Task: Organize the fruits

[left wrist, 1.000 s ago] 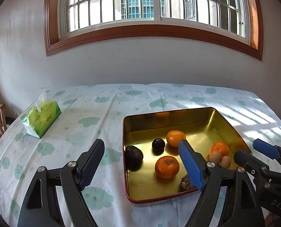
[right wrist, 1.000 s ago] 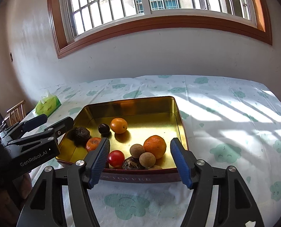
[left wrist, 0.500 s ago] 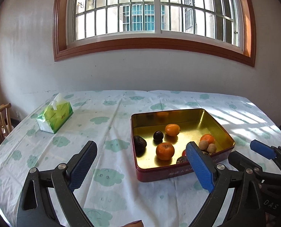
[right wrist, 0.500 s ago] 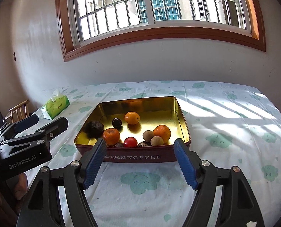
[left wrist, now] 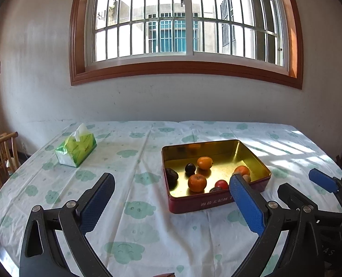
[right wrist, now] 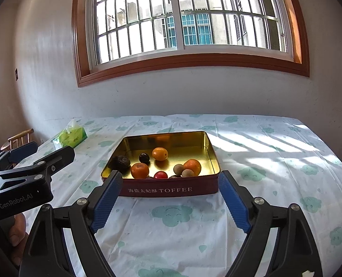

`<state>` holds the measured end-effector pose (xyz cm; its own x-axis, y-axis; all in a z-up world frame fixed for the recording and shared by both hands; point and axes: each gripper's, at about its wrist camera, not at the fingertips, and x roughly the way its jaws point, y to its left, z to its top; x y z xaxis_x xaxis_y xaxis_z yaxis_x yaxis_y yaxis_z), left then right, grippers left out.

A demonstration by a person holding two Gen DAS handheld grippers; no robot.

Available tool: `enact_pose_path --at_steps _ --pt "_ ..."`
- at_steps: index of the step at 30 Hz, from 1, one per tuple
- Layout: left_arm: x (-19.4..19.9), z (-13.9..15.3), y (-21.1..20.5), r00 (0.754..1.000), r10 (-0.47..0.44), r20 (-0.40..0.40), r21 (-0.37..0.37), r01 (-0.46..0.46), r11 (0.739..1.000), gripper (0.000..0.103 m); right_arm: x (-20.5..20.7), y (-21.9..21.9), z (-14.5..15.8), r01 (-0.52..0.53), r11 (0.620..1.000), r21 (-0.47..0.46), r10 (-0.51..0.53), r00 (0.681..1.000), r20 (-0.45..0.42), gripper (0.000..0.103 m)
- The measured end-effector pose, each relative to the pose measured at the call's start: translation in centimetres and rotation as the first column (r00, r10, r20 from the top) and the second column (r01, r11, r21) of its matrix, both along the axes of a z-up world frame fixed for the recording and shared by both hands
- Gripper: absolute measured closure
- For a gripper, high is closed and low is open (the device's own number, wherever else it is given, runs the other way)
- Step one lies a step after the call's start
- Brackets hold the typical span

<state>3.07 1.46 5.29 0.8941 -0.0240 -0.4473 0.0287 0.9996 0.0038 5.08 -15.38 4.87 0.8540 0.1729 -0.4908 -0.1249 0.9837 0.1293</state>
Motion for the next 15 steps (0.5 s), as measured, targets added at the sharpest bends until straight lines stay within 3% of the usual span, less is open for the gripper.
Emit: enact_pose_path --at_steps 15 --pt "-1.7 1.3 1.1 0.999 0.022 0.034 -0.017 -0.021 1.0 0.002 -1.5 0.6 1.3 -0.001 1.0 -0.021 0.002 0.999 0.038 0.012"
